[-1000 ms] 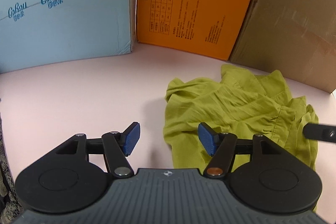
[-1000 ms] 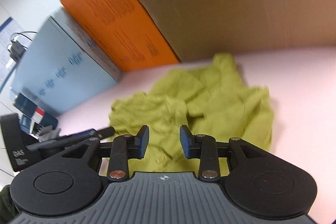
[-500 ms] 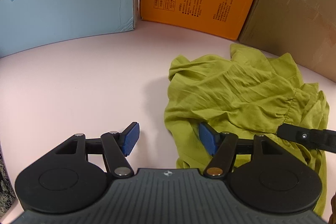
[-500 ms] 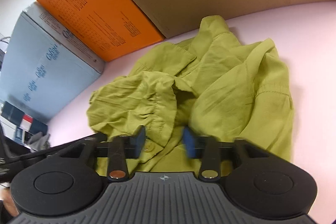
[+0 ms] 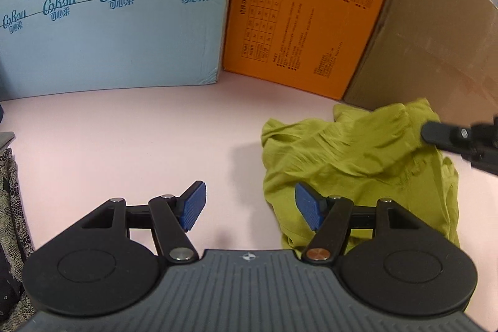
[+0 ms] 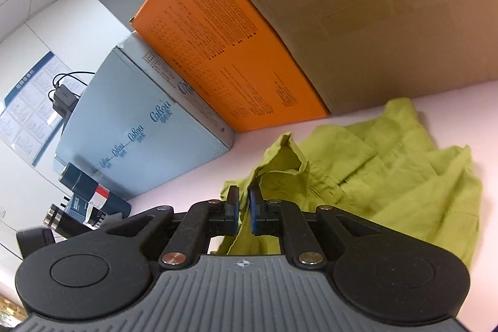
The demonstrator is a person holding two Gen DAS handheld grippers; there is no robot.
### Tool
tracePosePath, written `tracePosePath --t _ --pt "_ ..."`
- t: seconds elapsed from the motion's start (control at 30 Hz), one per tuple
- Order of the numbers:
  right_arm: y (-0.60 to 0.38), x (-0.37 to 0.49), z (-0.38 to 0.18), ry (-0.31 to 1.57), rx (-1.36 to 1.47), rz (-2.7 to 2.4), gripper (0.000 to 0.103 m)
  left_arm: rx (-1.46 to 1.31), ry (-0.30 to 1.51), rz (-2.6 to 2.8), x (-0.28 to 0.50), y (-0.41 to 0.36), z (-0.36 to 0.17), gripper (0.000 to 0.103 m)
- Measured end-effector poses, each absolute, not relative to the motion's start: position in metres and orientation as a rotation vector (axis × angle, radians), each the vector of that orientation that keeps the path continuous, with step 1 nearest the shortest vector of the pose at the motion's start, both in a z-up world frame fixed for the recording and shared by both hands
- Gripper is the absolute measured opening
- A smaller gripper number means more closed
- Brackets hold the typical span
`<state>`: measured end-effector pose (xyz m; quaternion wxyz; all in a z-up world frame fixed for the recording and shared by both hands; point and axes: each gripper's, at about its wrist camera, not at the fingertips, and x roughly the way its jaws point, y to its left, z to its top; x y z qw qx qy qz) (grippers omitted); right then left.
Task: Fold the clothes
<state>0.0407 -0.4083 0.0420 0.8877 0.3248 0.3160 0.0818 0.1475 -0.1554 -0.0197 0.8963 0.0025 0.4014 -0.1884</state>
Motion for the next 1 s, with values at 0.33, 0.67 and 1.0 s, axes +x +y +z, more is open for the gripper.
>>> tracePosePath --t 0.33,0.67,1.0 --pt "-0.423 0.034 0.04 0.774 0.52 0.043 0.016 0.043 0.859 -0.423 0.141 -0.169 -0.023 0.061" --pt "-0.369 0.007 0.021 0.883 0.229 0.215 0.036 0.093 0.894 -0.479 0.14 -0.194 -0.032 0.063" --pt "-0.35 -0.005 -0.009 0.917 -0.168 0.101 0.048 0.099 0.92 -0.458 0.141 -0.194 -0.04 0.064"
